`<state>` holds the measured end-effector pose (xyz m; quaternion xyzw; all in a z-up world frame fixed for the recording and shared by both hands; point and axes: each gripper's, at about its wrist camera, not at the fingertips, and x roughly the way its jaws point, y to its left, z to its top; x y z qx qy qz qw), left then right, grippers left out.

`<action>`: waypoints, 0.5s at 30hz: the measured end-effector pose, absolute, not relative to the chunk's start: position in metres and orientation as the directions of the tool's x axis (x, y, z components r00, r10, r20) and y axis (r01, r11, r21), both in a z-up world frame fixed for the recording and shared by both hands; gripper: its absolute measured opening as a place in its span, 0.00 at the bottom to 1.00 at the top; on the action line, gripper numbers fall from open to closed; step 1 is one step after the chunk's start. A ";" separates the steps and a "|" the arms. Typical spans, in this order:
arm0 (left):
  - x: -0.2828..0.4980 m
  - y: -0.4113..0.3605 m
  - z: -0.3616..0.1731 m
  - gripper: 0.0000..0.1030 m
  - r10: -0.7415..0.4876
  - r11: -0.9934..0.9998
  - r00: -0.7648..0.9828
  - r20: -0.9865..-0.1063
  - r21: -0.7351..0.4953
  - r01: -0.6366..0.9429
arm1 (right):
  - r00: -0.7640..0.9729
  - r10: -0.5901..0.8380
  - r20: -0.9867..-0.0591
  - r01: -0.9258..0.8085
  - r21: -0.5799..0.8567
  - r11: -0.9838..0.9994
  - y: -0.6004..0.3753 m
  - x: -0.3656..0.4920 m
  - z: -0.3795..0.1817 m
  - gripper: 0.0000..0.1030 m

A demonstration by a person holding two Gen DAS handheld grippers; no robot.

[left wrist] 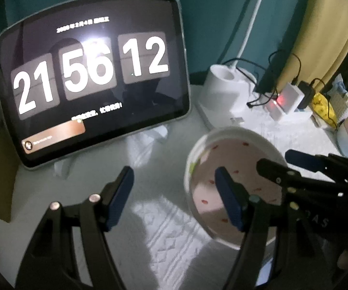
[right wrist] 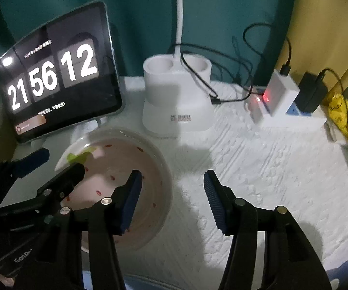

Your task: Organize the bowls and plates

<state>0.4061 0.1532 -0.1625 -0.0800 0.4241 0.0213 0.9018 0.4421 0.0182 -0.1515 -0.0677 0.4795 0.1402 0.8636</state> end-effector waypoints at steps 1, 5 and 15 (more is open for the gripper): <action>0.407 0.153 -0.164 0.68 -0.029 0.987 0.636 -0.771 -0.122 -0.103 | 0.499 0.173 -0.849 -0.303 0.017 0.953 0.019 0.443 -0.154 0.56; 0.410 0.152 -0.168 0.61 -0.033 0.989 0.627 -0.778 -0.117 -0.093 | 0.494 0.161 -0.854 -0.287 0.014 0.958 0.020 0.445 -0.162 0.56; 0.413 0.149 -0.175 0.39 -0.057 0.990 0.606 -0.793 -0.123 -0.069 | 0.447 0.116 -0.887 -0.262 -0.006 0.965 0.033 0.447 -0.178 0.55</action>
